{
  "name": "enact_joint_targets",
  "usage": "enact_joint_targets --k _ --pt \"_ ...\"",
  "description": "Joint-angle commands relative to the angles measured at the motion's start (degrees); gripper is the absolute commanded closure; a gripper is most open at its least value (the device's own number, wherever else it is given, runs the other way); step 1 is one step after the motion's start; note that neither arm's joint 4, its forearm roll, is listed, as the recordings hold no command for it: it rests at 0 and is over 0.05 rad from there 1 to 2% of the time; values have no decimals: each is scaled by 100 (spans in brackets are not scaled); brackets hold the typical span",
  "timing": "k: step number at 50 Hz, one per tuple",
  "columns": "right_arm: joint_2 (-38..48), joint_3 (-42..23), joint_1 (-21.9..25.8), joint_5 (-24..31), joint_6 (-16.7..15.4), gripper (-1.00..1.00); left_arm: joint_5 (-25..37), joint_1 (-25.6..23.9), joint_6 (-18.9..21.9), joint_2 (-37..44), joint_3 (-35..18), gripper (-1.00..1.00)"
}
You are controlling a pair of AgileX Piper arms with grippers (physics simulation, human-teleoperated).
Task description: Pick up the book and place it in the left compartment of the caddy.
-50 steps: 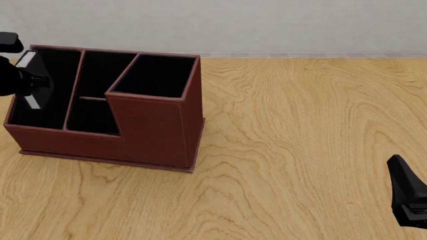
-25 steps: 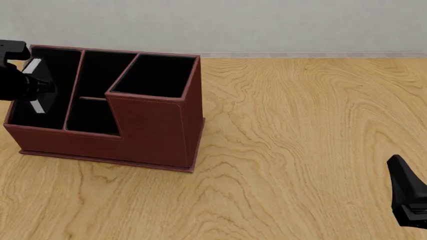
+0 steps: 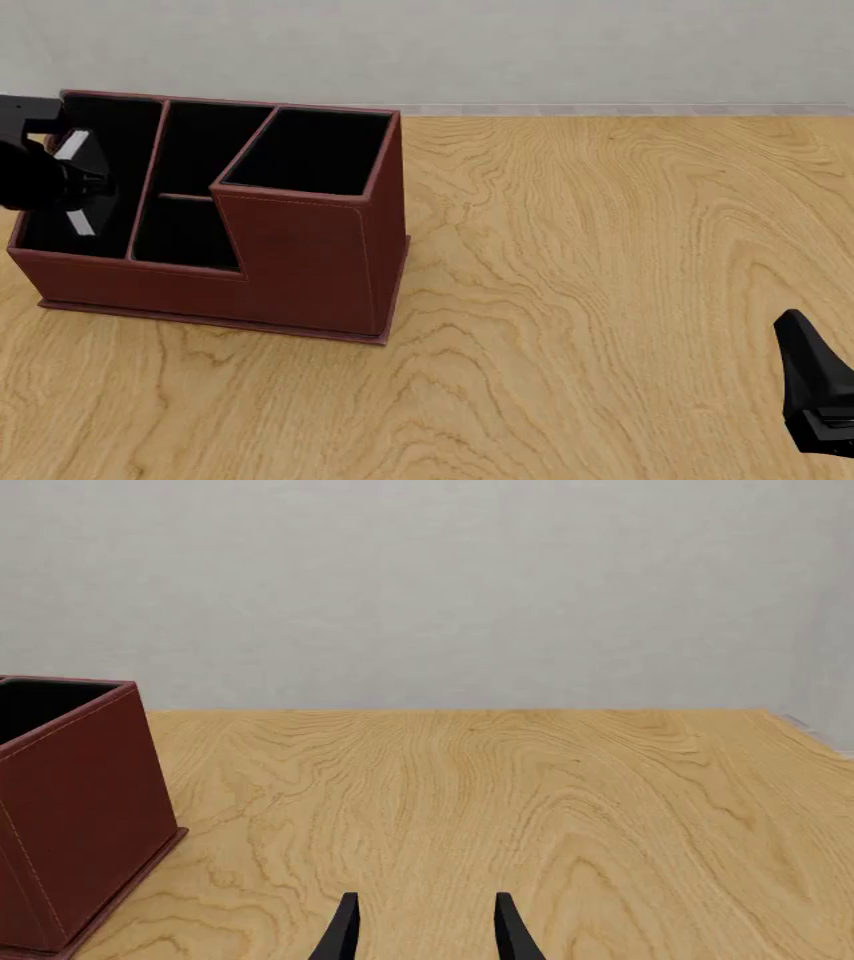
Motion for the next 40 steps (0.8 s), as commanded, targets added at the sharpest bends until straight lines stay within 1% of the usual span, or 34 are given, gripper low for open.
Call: enact_joint_targets --k 1,5,40 --pt "-2 41 0 -43 -2 -100 -157 59 74 167 -73 100" --pt "-2 41 -1 -43 -3 -100 -210 106 130 222 -77 100" --pt "-1 41 0 -43 -3 -100 -465 -17 63 606 -85 100"
